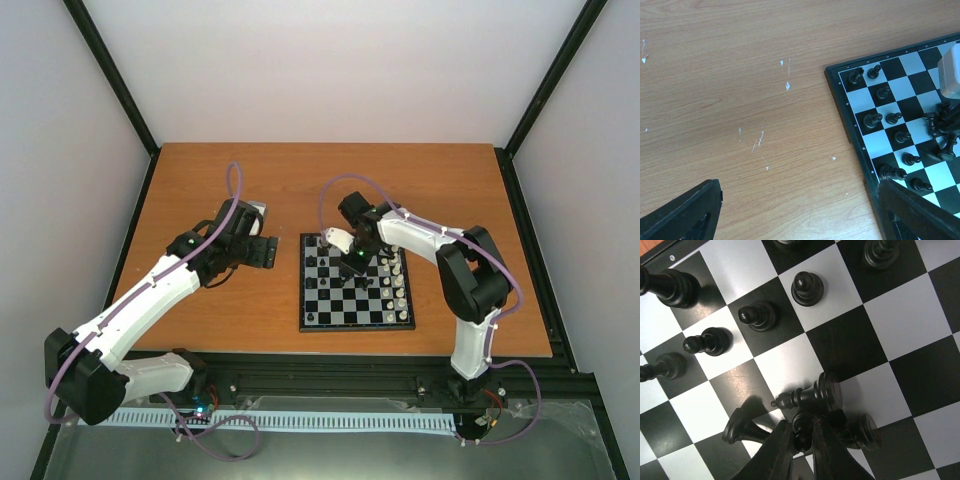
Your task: Set up the chess pieces on the board
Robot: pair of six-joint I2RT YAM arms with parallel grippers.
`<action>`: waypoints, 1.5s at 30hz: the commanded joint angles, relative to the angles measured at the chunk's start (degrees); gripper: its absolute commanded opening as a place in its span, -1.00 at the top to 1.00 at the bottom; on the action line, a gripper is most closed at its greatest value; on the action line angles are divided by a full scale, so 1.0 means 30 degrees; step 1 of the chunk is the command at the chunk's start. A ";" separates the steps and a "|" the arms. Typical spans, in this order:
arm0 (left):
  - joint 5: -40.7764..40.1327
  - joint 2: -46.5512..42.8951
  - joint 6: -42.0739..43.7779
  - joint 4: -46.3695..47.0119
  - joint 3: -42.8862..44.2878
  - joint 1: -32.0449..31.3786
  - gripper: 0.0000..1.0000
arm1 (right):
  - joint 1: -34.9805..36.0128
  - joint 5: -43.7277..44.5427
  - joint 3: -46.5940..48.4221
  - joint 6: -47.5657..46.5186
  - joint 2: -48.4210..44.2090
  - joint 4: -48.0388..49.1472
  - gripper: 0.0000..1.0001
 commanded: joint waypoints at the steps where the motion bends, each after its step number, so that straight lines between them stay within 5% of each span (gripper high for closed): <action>1: 0.0197 0.0100 0.0415 0.0130 0.0071 0.0213 -0.74 | 0.0153 -0.0394 0.0141 0.0131 -0.1339 -0.0276 0.77; 16: -0.0305 -0.0112 0.0267 0.0080 0.0048 0.0241 -0.75 | 0.1745 -0.0395 0.0258 -0.0035 -0.2699 -0.0883 0.76; 22: -0.0299 -0.0107 0.0310 0.0062 0.0048 0.0241 -0.75 | 0.1596 0.2981 0.0402 0.0657 -0.1929 -0.0013 0.54; 30: -0.0298 -0.0164 0.0298 0.0067 0.0047 0.0241 -0.75 | 0.0851 0.2393 0.0572 0.1006 -0.0604 -0.0261 0.36; 45: -0.0253 -0.0193 0.0328 0.0040 0.0019 0.0241 -0.75 | 0.0580 0.1583 0.0642 0.0819 0.0338 -0.0539 0.66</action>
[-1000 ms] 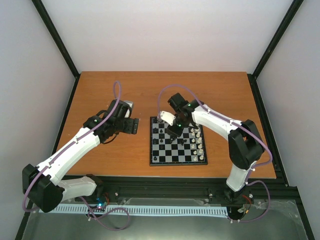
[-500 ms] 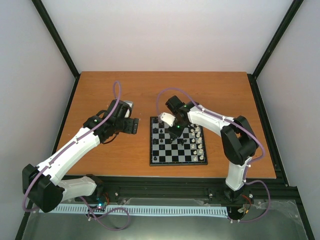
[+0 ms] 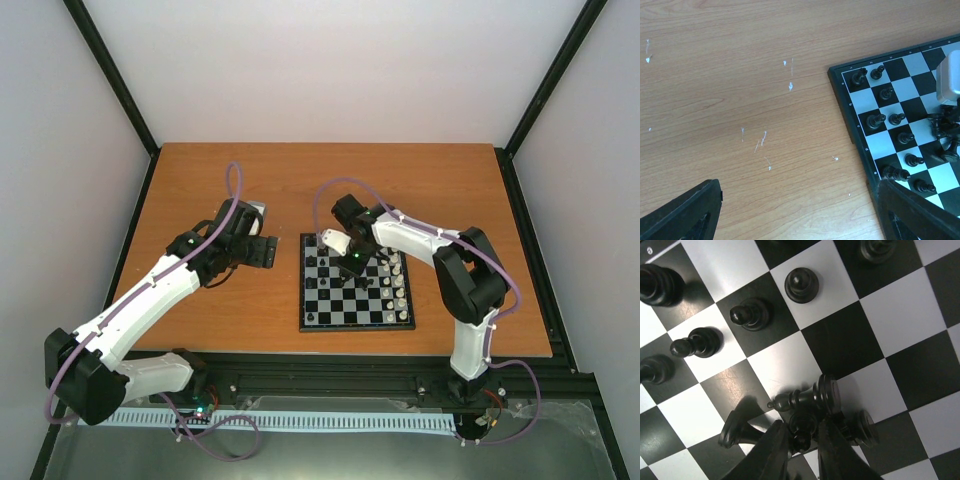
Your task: Set up the chess pieces on the board
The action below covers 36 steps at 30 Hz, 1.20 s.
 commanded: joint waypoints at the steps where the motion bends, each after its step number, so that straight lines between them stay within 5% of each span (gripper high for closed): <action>1: -0.0103 -0.0164 0.0327 0.0051 0.0034 0.0190 -0.75 | -0.0136 -0.0344 0.0364 -0.0019 0.0393 -0.0242 0.70; 21: -0.0340 -0.0215 0.0299 0.0010 0.0034 0.0190 -0.75 | -0.0009 -0.1766 0.0358 -0.0444 -0.2843 -0.0649 0.90; 36: -0.0577 -0.0105 0.0326 -0.0020 0.0055 0.0190 -0.75 | 0.3680 -0.2256 -0.0833 -0.2229 -0.2775 -0.1407 0.90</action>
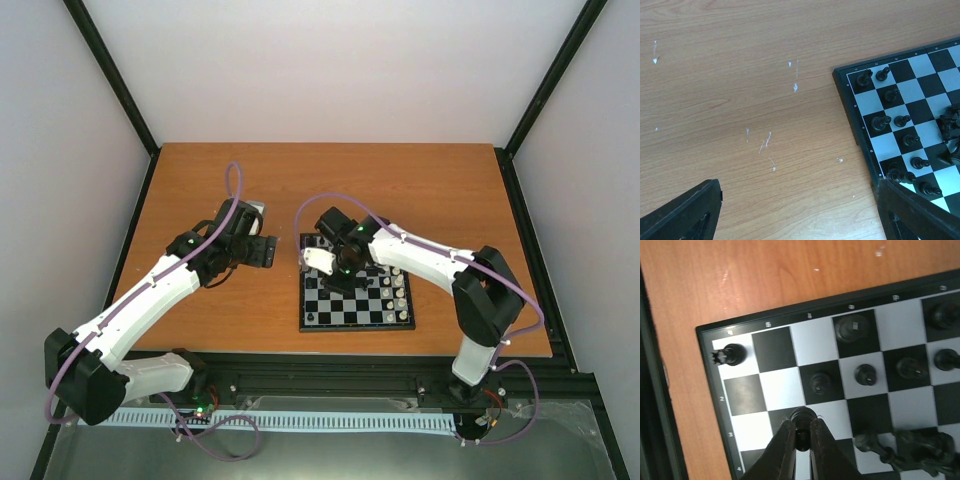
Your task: Set up the chess pieces on the board
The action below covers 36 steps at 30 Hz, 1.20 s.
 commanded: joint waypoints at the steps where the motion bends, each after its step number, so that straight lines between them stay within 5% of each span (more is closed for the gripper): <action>1: -0.0228 -0.0099 0.0327 -0.0020 0.0084 0.0190 -0.75 | 0.0889 -0.0008 -0.0242 -0.0714 0.0108 -0.0554 0.90; 36: -0.0156 -0.0145 0.0474 -0.0029 0.0041 0.0190 -0.75 | 0.1936 0.0841 0.0151 -0.0700 0.2493 0.0142 0.89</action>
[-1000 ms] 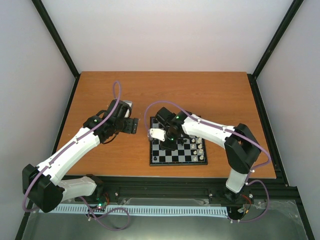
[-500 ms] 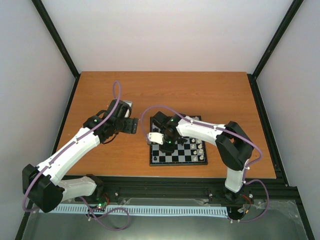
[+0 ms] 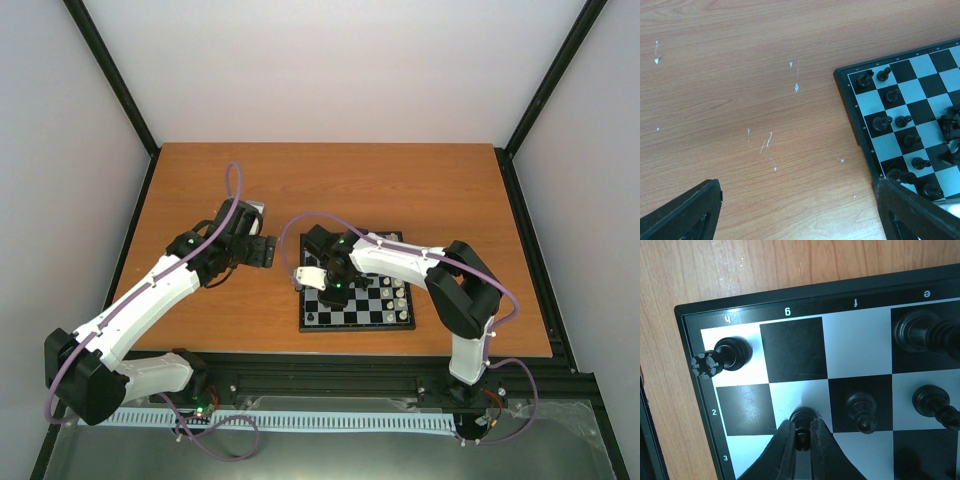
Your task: Set up the chess pieces on the board
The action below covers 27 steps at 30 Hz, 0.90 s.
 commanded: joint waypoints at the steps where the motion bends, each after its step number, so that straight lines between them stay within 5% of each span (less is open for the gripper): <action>1: -0.0062 -0.0140 0.0462 -0.0033 0.0034 0.0197 -0.75 | 0.0306 -0.0231 0.0410 -0.0072 0.0247 0.0056 0.89; 27: -0.0016 -0.0032 0.0517 -0.0071 0.0033 0.0212 -0.75 | 0.0517 -0.0398 0.0785 0.0000 0.0515 0.0131 0.81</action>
